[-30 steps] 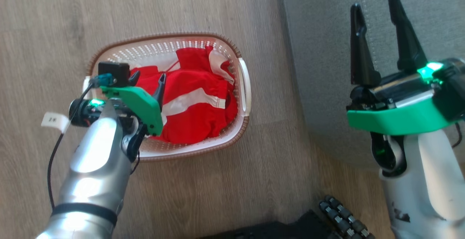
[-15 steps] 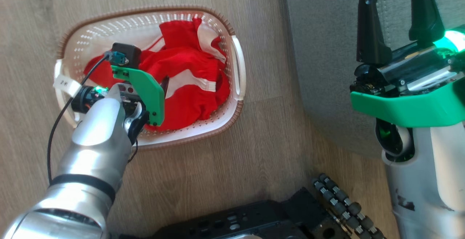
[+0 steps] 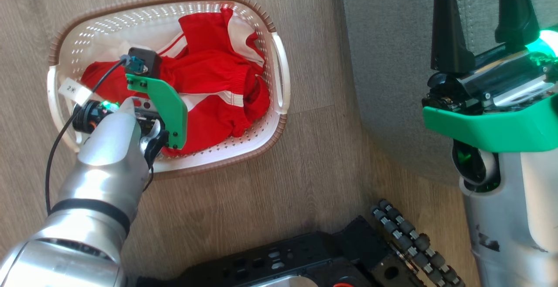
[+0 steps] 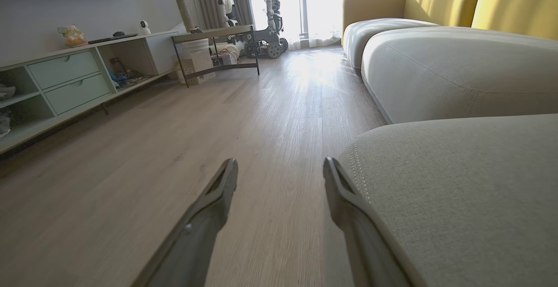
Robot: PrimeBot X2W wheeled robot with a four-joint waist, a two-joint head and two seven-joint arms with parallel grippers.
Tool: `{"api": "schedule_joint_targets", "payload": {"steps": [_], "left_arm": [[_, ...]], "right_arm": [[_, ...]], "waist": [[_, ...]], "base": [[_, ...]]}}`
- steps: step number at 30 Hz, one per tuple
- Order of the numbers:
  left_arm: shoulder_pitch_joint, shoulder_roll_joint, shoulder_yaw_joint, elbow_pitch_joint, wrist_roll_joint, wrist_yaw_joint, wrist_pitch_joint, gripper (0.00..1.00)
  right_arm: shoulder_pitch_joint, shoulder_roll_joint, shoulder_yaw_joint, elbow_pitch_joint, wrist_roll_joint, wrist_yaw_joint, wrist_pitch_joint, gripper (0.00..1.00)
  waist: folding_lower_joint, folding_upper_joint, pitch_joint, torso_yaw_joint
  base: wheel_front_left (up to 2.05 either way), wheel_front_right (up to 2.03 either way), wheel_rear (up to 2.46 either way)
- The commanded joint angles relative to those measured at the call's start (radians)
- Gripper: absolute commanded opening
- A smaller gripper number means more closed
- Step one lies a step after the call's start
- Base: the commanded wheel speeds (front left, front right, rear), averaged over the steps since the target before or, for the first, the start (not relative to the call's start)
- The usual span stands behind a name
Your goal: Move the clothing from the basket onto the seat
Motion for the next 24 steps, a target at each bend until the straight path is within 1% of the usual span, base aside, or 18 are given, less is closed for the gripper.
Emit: {"api": "schedule_joint_targets", "payload": {"steps": [1, 10, 20, 24], "left_arm": [[0.012, 0.020, 0.005, -0.003, -0.017, -0.006, -0.012, 0.00], [0.038, 0.006, -0.030, -0.029, -0.080, -0.006, -0.075, 0.00], [0.143, 0.004, -0.116, -0.124, -0.194, -0.006, -0.206, 0.00], [0.181, 0.019, -0.171, -0.194, -0.256, -0.006, -0.263, 0.00]], "right_arm": [[0.016, 0.014, 0.017, -0.032, 0.007, 0.007, -0.006, 1.00], [0.022, 0.014, 0.021, -0.009, 0.011, 0.007, -0.006, 1.00], [0.077, 0.014, 0.009, 0.028, 0.006, 0.007, -0.006, 1.00], [0.107, 0.011, 0.009, 0.055, 0.001, 0.007, -0.006, 1.00]], "waist": [[-0.0001, 0.0000, -0.007, 0.002], [-0.0001, 0.0000, -0.064, 0.011], [-0.0001, 0.0000, -0.249, 0.039], [-0.0001, 0.0000, -0.338, 0.062]], "base": [[0.00, 0.00, 0.00], [0.00, 0.00, 0.00], [0.00, 0.00, 0.00], [0.00, 0.00, 0.00]]}}
